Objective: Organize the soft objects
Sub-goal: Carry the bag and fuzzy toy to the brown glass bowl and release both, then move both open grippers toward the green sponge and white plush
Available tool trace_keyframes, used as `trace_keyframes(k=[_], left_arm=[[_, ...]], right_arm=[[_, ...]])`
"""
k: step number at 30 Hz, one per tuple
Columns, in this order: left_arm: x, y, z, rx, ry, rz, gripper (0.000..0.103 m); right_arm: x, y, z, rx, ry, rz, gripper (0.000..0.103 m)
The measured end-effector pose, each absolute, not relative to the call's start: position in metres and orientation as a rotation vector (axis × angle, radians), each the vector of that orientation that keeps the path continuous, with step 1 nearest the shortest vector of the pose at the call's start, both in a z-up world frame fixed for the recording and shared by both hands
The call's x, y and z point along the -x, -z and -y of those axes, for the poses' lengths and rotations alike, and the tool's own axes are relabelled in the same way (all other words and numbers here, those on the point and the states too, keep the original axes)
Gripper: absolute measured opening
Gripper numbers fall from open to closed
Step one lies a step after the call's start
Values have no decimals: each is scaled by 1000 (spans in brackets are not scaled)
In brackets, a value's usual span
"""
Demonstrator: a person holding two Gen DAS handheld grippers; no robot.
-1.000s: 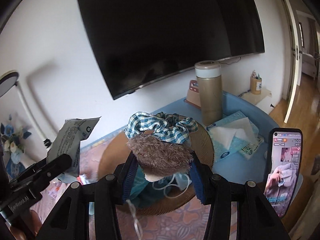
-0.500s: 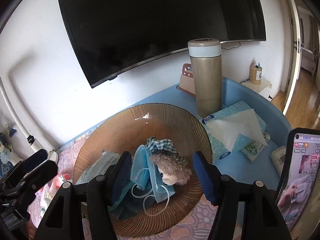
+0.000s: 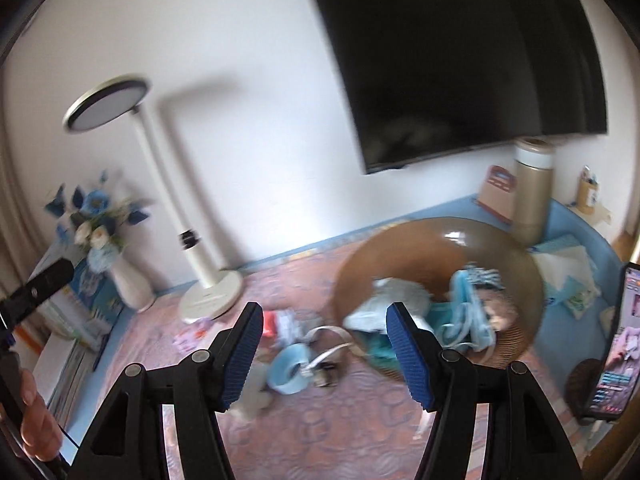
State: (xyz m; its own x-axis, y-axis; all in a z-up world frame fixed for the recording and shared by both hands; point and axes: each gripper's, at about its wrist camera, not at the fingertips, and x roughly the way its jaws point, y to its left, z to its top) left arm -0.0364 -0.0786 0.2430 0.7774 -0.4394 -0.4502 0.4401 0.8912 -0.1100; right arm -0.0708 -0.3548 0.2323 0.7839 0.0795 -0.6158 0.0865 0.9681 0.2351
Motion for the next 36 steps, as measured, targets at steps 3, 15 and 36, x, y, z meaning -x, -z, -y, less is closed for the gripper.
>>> trace_keyframes(k=[3,15,36], left_arm=[[51,-241,43,20,412,-481,74],[26,-69,-10,134,292,-715,79],[32,-48,8,35,292,-694,79]], right_arm=[[73,-228,315,-223,-63,-679,62],[60,-104,239,-159,-190,-789,62],[60,-88,229,-106,-188,-800,83]])
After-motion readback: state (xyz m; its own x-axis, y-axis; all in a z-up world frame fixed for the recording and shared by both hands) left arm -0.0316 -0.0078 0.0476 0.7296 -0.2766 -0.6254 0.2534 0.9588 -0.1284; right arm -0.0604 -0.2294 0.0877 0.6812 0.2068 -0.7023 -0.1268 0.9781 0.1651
